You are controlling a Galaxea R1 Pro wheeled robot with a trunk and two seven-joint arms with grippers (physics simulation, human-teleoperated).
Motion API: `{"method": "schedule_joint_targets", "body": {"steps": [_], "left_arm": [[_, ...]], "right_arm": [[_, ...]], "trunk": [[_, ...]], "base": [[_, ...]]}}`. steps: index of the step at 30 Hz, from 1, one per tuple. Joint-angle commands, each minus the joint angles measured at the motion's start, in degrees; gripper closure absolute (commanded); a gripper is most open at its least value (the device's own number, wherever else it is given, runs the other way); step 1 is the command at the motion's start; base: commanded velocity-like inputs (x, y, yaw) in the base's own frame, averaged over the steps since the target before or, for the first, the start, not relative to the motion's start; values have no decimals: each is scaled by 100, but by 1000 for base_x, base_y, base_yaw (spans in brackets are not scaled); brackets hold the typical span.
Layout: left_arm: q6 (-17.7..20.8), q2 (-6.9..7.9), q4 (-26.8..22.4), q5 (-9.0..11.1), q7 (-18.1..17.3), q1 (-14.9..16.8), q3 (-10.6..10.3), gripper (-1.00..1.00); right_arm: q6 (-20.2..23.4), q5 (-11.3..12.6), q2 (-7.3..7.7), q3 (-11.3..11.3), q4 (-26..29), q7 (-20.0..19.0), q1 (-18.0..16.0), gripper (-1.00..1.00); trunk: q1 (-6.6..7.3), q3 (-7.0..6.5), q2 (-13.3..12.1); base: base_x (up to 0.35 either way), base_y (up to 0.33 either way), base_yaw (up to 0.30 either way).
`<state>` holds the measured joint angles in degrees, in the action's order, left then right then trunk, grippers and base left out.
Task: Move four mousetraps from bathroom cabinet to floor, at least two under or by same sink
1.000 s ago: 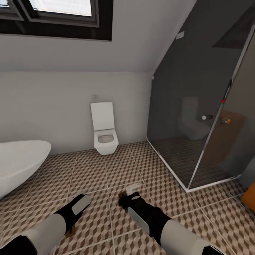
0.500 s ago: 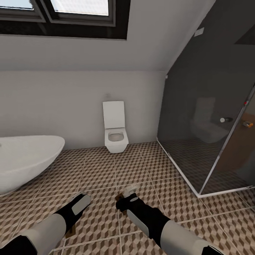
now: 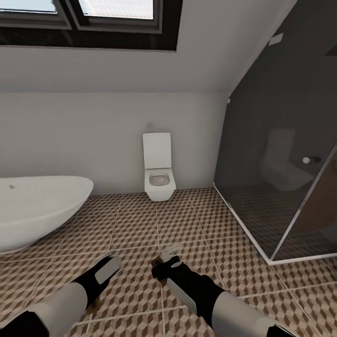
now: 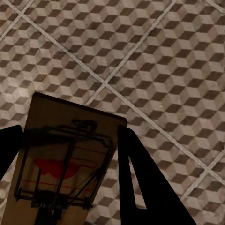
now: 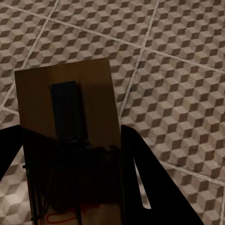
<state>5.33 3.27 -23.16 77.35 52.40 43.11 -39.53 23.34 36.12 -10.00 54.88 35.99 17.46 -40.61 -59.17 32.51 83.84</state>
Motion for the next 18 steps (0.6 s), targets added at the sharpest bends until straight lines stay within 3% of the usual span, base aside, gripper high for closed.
{"method": "schedule_joint_targets", "body": {"steps": [1, 10, 18], "left_arm": [[56, 8, -13, 0, 34, 4, -38, 100], [56, 7, -13, 0, 33, 4, -38, 100], [56, 7, -17, -8, -116, 4, -41, 100]], "right_arm": [[6, 70, 0, 30, 3, 57, -9, 100], [7, 68, 0, 31, 0, 56, -9, 100], [-17, 63, 0, 31, -4, 48, -9, 100]], "trunk": [[0, 10, 4], [0, 52, 4], [0, 91, 4]], "base": [[0, 0, 231], [0, 0, 229], [0, 0, 42]]}}
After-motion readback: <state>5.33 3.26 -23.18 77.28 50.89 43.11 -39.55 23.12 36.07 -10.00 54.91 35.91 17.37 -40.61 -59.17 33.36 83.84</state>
